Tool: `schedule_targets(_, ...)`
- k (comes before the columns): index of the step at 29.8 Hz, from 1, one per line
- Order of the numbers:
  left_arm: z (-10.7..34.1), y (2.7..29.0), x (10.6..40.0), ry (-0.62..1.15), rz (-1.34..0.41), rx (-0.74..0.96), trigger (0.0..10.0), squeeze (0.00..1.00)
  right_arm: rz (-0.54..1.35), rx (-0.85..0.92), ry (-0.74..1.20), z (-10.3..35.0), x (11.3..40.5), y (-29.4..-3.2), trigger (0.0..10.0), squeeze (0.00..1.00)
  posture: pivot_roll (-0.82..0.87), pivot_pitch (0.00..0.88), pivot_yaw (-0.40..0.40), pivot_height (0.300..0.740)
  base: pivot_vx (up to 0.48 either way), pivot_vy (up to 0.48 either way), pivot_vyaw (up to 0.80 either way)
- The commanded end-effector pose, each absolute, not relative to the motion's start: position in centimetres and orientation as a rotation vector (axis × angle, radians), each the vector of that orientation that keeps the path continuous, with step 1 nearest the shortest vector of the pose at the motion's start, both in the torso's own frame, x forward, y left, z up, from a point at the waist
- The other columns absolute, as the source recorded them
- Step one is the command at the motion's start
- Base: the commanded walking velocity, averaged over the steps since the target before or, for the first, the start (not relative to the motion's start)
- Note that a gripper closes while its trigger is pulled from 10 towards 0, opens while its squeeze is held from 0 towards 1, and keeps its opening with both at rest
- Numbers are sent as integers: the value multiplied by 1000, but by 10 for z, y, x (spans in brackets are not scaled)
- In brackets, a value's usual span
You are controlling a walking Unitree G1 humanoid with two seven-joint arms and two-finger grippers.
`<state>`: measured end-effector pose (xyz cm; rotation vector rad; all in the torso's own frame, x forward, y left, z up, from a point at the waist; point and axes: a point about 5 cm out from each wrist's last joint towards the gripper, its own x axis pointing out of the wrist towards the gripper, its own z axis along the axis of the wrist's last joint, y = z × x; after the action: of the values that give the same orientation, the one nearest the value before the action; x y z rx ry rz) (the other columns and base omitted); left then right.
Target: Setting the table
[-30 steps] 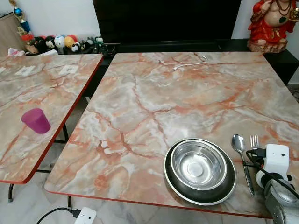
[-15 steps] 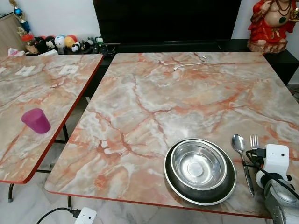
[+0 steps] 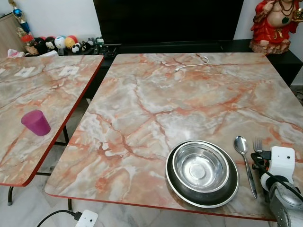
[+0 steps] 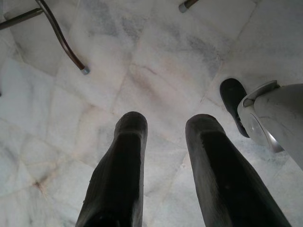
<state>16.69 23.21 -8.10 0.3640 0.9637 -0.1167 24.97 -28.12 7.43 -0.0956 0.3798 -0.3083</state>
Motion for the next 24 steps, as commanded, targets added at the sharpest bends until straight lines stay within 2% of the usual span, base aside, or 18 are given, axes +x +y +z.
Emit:
schedule_targets(1, -82, 234, 165, 973, -120, 376, 10000, 0, -319, -84, 388, 69, 248, -281, 10000, 0, -25, 16, 80, 740, 0, 0, 0)
schedule_targets(10, -81, 233, 166, 971, -123, 375, 10000, 0, -313, -52, 274, 85, 255, -280, 10000, 0, -27, 15, 80, 740, 0, 0, 0)
schedule_targets(17, -81, 233, 166, 968, -122, 373, 10000, 0, -377, -82, 152, 101, 257, -286, 10000, 0, -26, 12, 79, 740, 0, 0, 0)
schedule_targets(21, -81, 234, 167, 965, -119, 371, 10000, 0, -440, -55, -42, 126, 256, -290, 10000, 0, -29, 10, 79, 740, 0, 0, 0)
schedule_targets(24, -80, 234, 167, 961, -114, 367, 10000, 0, -434, -58, -106, 134, 255, -286, 10000, 0, -34, 6, 77, 740, 0, 0, 0)
